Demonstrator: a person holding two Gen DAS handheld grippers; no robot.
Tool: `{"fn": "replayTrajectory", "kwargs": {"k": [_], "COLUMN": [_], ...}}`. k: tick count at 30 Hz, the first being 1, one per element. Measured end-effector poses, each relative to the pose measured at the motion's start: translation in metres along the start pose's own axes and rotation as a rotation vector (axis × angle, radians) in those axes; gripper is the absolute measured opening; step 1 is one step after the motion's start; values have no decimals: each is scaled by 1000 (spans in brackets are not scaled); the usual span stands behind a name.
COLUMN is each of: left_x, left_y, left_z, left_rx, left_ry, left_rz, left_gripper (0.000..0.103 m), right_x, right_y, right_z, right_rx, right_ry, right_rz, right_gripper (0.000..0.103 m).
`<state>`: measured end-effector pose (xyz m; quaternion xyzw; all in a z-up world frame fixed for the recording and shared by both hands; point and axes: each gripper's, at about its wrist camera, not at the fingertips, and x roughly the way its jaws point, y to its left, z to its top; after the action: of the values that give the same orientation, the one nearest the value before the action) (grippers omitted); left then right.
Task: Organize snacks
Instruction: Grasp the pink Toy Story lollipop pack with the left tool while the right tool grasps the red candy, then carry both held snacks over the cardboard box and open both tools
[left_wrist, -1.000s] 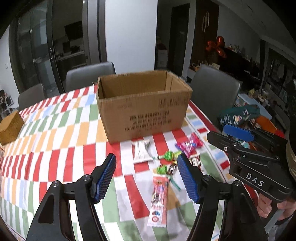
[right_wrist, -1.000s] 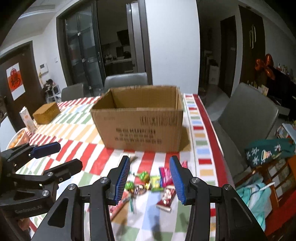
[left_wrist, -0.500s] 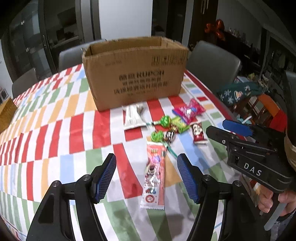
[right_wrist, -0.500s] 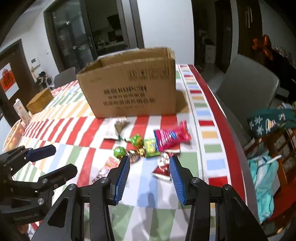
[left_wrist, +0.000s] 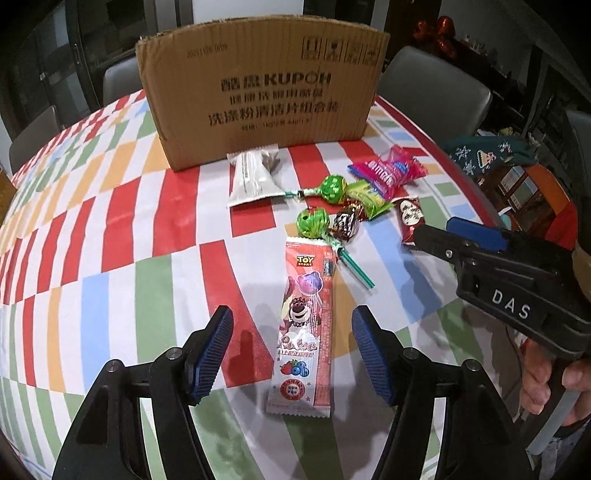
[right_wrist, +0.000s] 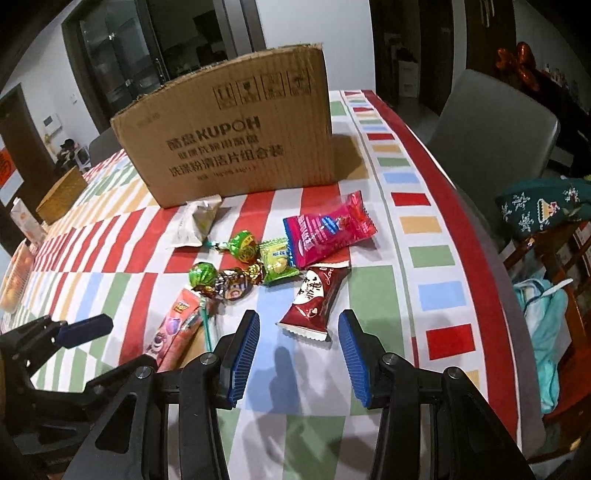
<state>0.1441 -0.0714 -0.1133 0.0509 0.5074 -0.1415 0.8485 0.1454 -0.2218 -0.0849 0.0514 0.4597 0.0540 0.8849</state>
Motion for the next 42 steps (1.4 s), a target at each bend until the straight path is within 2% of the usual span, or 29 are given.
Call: {"fn": "replayTrajectory", "kwargs": {"k": [9, 14, 17, 23, 32, 42], "left_x": [21, 29, 30, 30, 16, -19], "left_y": [-2, -3, -4, -3, 2, 2], "left_z": [3, 6, 9, 10, 6, 1], "left_rx": [-18, -20, -16, -13, -42, -59], "left_ry": [42, 50, 46, 40, 15, -55], "left_rz": [-30, -35, -32, -41, -71, -100], "left_gripper": [54, 44, 36, 28, 26, 26], "right_x": [24, 34, 41, 43, 25, -13], "right_y": [-5, -6, -7, -1, 9, 23], "right_z": [9, 13, 16, 17, 7, -5], "right_rx": [3, -1, -1, -25, -14, -20], "right_ry": [32, 49, 62, 68, 60, 13], "right_rz": [-16, -24, -25, -45, 6, 54], "right_gripper": [46, 45, 41, 26, 23, 22]}}
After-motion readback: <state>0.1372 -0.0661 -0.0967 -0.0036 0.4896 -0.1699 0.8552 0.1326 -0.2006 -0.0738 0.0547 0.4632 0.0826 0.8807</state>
